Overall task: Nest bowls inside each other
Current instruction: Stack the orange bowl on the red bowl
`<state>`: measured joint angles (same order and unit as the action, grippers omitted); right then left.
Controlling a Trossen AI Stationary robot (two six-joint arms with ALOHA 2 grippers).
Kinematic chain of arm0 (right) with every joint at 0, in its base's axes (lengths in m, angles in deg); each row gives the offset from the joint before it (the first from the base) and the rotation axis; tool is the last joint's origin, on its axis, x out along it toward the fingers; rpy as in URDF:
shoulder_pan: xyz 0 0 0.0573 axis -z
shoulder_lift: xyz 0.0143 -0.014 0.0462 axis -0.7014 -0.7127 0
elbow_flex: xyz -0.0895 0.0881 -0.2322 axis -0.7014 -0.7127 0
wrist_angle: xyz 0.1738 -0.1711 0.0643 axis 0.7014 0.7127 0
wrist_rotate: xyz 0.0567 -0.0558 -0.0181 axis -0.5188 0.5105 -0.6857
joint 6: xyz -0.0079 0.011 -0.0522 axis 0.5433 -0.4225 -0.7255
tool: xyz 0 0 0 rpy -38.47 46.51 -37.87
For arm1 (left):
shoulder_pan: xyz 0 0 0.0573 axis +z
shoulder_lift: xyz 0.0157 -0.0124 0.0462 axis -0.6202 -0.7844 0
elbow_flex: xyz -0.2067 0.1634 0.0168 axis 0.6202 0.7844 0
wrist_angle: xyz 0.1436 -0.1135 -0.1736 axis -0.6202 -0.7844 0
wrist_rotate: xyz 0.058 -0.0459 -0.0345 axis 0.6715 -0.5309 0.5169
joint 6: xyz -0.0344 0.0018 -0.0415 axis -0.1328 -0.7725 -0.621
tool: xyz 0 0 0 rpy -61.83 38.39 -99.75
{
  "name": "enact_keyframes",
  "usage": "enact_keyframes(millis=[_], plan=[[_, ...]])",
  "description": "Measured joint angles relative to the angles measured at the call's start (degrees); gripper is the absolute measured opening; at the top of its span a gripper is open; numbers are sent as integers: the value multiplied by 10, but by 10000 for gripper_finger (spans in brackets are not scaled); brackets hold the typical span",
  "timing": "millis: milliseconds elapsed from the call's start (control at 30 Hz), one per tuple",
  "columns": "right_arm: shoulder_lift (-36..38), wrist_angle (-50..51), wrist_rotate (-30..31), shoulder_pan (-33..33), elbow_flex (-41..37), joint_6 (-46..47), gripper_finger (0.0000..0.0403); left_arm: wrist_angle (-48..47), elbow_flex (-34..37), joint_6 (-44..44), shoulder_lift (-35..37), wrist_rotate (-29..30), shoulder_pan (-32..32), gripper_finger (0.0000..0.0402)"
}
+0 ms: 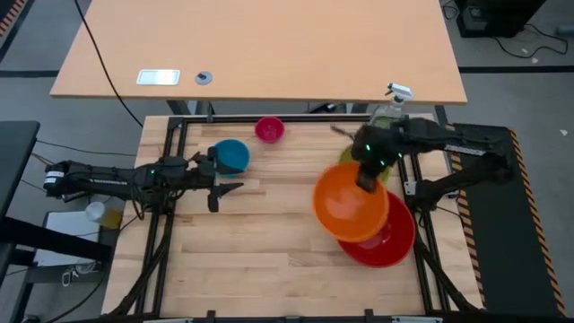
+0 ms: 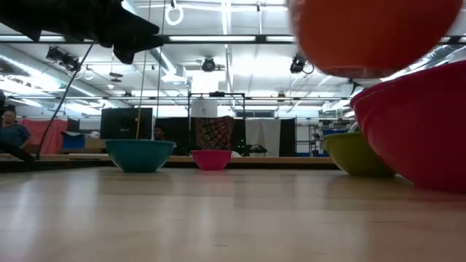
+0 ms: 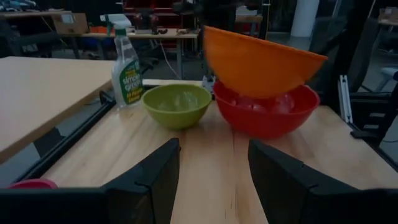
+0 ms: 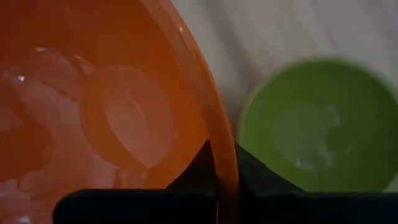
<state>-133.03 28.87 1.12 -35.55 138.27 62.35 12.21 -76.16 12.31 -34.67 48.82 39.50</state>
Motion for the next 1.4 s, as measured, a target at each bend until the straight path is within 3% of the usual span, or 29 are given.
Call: enact_keyframes(millis=[133, 400, 667, 1000, 1167, 1400], plan=[[-3, 69, 41, -63, 0, -9, 19, 0, 0, 4, 2, 0, 0, 193], [-24, 73, 50, -126, -36, -75, 19, 4, 0, 5, 2, 0, 0, 193], [-40, 63, 82, -142, -102, -87, 21, 4, 0, 5, 2, 0, 0, 193], [-44, 16, 83, -141, -160, -71, 58, 4, 0, 6, 2, 0, 0, 193], [-44, 23, 78, -137, -158, -19, 91, 4, 0, 6, 2, 0, 0, 193], [-44, 77, 64, -123, -91, 16, 181, 4, 0, 16, 2, 0, 0, 193]])
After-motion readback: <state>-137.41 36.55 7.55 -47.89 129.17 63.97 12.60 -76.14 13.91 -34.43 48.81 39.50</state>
